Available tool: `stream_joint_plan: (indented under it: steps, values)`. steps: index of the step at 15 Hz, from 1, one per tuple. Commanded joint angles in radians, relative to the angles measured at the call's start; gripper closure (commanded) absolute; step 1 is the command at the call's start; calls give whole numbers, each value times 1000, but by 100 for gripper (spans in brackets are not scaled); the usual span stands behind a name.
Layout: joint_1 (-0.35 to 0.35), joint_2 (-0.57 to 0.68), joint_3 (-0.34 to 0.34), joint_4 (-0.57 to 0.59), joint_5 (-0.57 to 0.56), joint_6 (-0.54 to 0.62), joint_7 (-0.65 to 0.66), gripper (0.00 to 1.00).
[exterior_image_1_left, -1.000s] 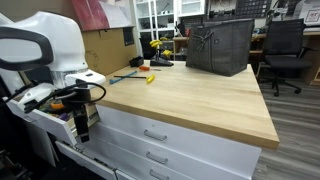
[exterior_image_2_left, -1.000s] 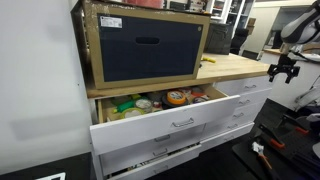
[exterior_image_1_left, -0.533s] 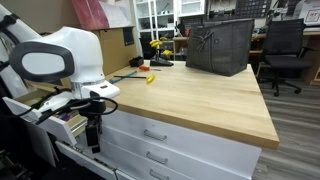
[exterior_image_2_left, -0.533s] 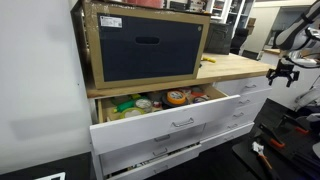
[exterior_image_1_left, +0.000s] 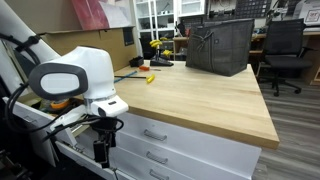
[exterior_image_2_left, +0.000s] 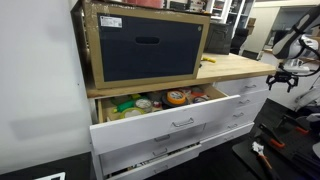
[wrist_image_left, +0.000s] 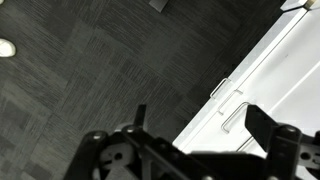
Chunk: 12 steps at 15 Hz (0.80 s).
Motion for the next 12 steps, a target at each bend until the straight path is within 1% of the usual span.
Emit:
stream_joint_plan:
  steps: [1, 4, 12]
  values:
    - [19, 78, -27, 31, 21, 16, 81, 0]
    - [22, 127, -31, 48, 54, 18, 133, 0]
    - [66, 260, -70, 123, 100, 108, 266, 0]
